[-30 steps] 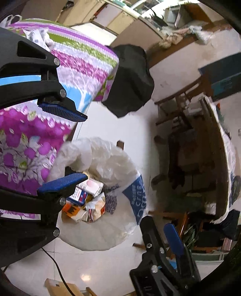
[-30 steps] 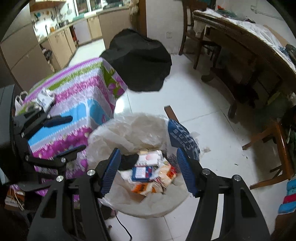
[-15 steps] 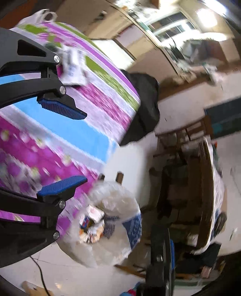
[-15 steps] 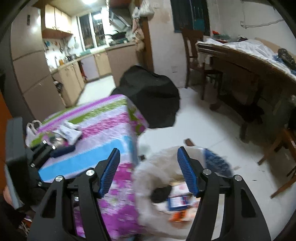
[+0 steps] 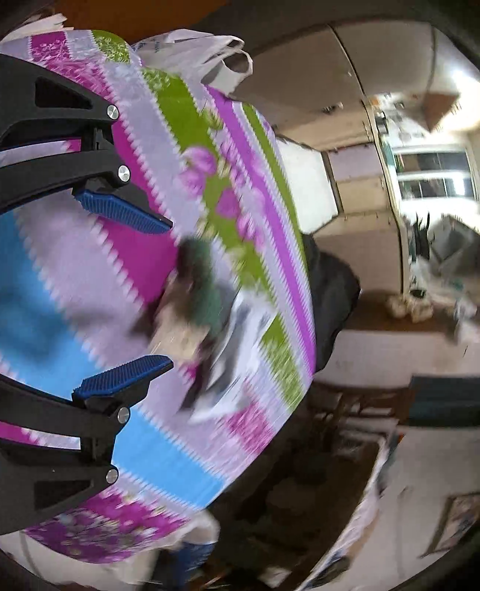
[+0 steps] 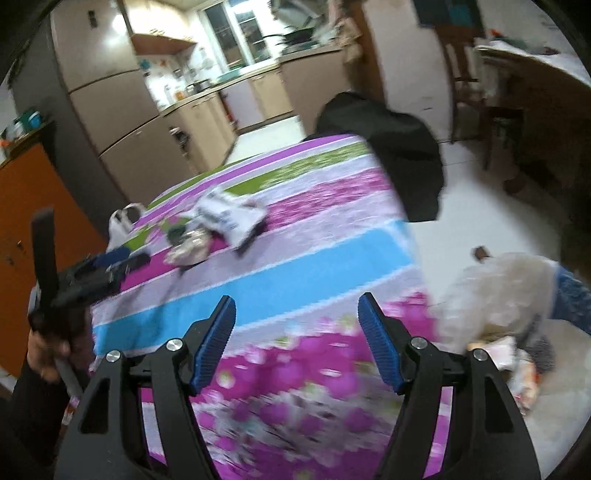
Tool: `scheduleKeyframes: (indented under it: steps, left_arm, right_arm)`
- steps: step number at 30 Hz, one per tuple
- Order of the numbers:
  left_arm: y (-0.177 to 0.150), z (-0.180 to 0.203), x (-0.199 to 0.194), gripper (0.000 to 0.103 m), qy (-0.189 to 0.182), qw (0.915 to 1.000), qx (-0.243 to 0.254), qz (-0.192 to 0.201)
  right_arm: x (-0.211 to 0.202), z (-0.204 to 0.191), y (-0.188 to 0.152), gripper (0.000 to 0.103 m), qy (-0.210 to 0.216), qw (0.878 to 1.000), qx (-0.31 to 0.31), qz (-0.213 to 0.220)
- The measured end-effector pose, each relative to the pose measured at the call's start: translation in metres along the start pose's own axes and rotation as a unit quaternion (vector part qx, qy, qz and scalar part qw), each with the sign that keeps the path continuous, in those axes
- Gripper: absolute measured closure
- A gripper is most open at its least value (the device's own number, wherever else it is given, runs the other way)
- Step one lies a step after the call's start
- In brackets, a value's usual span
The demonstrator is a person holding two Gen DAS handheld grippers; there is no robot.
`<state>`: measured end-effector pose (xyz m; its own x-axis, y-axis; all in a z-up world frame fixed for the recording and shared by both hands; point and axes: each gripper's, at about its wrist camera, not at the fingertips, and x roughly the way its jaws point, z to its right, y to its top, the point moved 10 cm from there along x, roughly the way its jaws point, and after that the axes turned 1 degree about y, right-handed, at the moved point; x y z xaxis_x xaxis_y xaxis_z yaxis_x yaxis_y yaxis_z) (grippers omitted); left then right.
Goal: Collect trash
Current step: 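Move both grippers back over the table, then grasp the green scrubber with the left gripper while the right grasps the white sachet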
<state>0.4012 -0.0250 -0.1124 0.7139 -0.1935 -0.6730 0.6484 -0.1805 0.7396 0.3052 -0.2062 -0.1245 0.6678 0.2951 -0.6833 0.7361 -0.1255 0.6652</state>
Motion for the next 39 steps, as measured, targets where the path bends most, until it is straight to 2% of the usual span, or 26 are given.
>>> scheduleKeyframes:
  steps: [5,9,11,15,17,19,21,23,24,25,27,30,32,33,35,37,39]
  left_arm:
    - [0.042,-0.027,0.036,0.034,-0.017,0.9992,-0.036,-0.008]
    - [0.06,-0.035,0.098,0.034,-0.004,0.9969,-0.051,-0.06]
    - [0.062,-0.035,0.126,0.034,0.016,0.9953,-0.047,-0.083]
    - [0.059,-0.022,0.157,0.033,-0.024,0.9906,-0.077,-0.11]
    - [0.05,-0.002,0.155,0.033,-0.022,0.993,-0.025,-0.114]
    - [0.026,0.036,0.136,0.032,-0.055,0.9891,0.064,-0.121]
    - [0.004,0.057,0.113,0.032,-0.087,0.9822,0.104,-0.13]
    - [-0.026,0.077,0.072,0.032,-0.16,0.9697,0.122,-0.139]
    - [-0.034,0.08,0.06,0.032,-0.171,0.9676,0.127,-0.136]
    - [-0.041,0.074,0.045,0.031,-0.158,0.9704,0.137,-0.121]
    - [-0.041,0.056,0.027,0.028,-0.13,0.9791,0.126,-0.093]
    - [-0.042,0.016,0.007,0.028,-0.106,0.9898,0.062,-0.072]
    - [-0.046,0.003,-0.013,0.028,-0.12,0.9906,0.041,-0.051]
    - [-0.047,0.002,-0.022,0.028,-0.126,0.9901,0.049,-0.04]
    - [-0.056,0.0,-0.039,0.028,-0.112,0.99,0.083,-0.02]
    - [-0.065,0.004,-0.053,0.028,-0.115,0.9869,0.113,-0.005]
    - [-0.079,0.012,-0.064,0.028,-0.11,0.9802,0.164,0.007]
  right_arm:
    - [0.021,-0.032,0.0,0.037,0.028,1.0,-0.006,-0.01]
    - [0.028,-0.03,-0.007,0.037,0.027,0.999,0.009,-0.018]
    - [0.03,-0.024,-0.01,0.037,0.024,0.999,0.017,-0.022]
    - [0.035,-0.014,-0.016,0.037,0.017,0.999,0.037,-0.027]
    - [0.035,-0.011,-0.019,0.037,0.012,0.999,0.041,-0.027]
    - [0.032,-0.008,-0.02,0.037,0.01,0.999,0.041,-0.022]
    - [0.026,-0.004,-0.022,0.037,0.005,0.999,0.037,-0.016]
    - [0.017,-0.001,-0.024,0.037,0.005,1.0,0.03,-0.007]
    - [0.012,0.001,-0.025,0.037,0.004,1.0,0.025,-0.001]
    - [0.008,0.003,-0.026,0.037,0.002,1.0,0.021,0.002]
    - [0.001,0.008,-0.028,0.034,-0.002,1.0,0.015,0.008]
    - [-0.004,0.011,-0.029,0.032,-0.003,1.0,0.012,0.017]
    - [-0.006,0.011,-0.031,0.03,0.001,1.0,0.016,0.022]
    - [-0.006,0.01,-0.034,0.029,0.003,1.0,0.02,0.023]
    - [-0.006,0.009,-0.037,0.028,0.004,0.999,0.024,0.022]
    - [-0.004,0.006,-0.045,0.028,0.009,0.999,0.027,0.019]
    - [-0.002,0.004,-0.052,0.028,0.012,0.999,0.032,0.014]
